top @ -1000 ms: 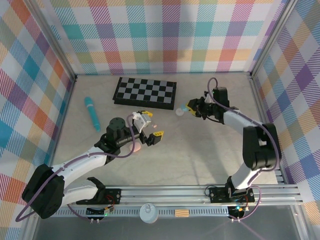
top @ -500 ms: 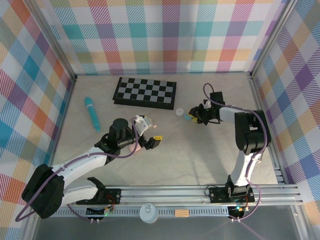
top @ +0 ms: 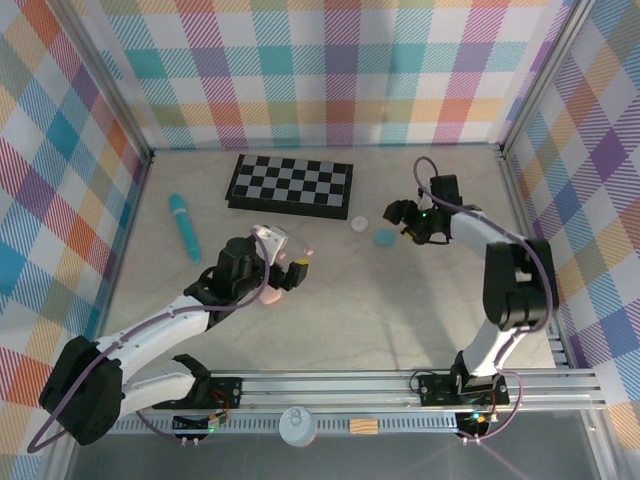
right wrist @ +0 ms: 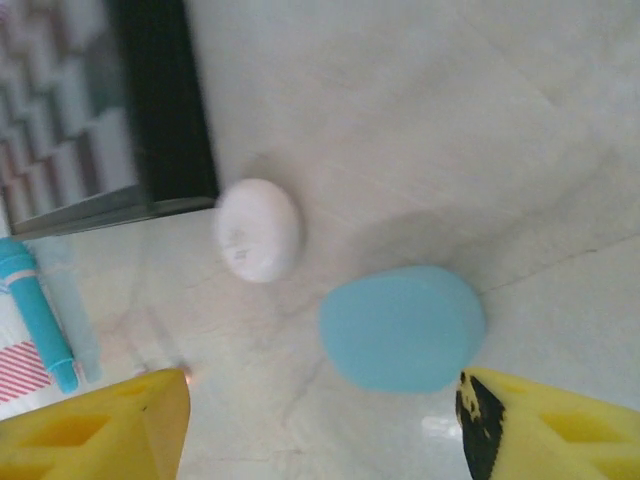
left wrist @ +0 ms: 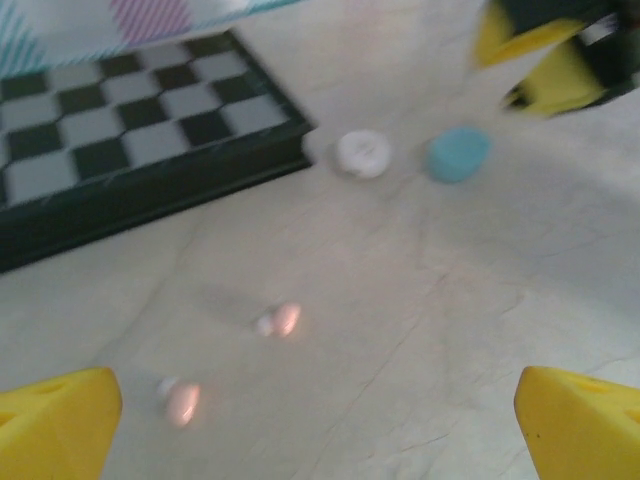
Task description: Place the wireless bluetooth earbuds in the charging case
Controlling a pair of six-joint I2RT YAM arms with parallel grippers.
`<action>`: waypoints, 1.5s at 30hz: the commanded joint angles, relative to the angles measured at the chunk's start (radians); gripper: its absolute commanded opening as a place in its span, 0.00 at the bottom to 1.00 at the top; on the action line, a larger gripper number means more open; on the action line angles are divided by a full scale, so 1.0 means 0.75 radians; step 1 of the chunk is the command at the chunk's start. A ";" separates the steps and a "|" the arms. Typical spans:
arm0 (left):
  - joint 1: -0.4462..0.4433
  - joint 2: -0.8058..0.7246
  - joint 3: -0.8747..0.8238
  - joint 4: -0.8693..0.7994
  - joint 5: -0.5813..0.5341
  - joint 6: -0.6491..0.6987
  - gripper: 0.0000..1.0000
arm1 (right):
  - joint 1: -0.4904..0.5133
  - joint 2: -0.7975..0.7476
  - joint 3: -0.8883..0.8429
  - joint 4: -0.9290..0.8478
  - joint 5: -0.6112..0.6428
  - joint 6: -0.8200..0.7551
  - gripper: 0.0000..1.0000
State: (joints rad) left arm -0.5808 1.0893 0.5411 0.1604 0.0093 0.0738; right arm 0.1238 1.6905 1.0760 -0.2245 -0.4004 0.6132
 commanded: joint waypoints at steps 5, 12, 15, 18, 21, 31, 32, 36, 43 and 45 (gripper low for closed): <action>0.087 -0.019 0.087 -0.480 -0.193 -0.368 1.00 | 0.061 -0.218 -0.062 -0.064 0.002 -0.232 0.79; 0.082 0.048 0.099 -0.628 -0.169 -0.537 1.00 | 0.163 -0.229 -0.058 -0.052 -0.021 -0.258 0.81; 0.061 0.102 0.098 -0.596 -0.096 -0.495 1.00 | 0.176 -0.212 -0.045 -0.050 -0.027 -0.250 0.81; 0.049 0.182 0.132 -0.595 -0.044 -0.470 1.00 | 0.179 -0.205 -0.036 -0.048 -0.036 -0.245 0.81; 0.019 0.237 0.143 -0.596 -0.020 -0.463 0.98 | 0.180 -0.211 -0.029 -0.063 -0.031 -0.252 0.81; -0.019 0.386 0.204 -0.611 0.055 -0.424 0.86 | 0.180 -0.245 -0.048 -0.091 -0.015 -0.274 0.80; -0.030 0.385 0.201 -0.609 0.061 -0.432 0.86 | 0.181 -0.248 -0.050 -0.093 -0.010 -0.274 0.80; -0.044 0.368 0.203 -0.633 0.100 -0.466 0.80 | 0.181 -0.244 -0.056 -0.083 -0.014 -0.270 0.80; -0.044 0.291 0.190 -0.690 0.079 -0.501 0.78 | 0.181 -0.227 -0.052 -0.064 -0.020 -0.264 0.80; -0.044 0.299 0.186 -0.722 0.048 -0.491 0.79 | 0.181 -0.225 -0.051 -0.060 -0.026 -0.261 0.80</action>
State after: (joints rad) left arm -0.6075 1.3243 0.6735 -0.3183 0.0605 -0.2771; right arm 0.2565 1.5238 1.0424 -0.2741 -0.4042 0.4313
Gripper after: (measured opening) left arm 0.786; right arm 0.801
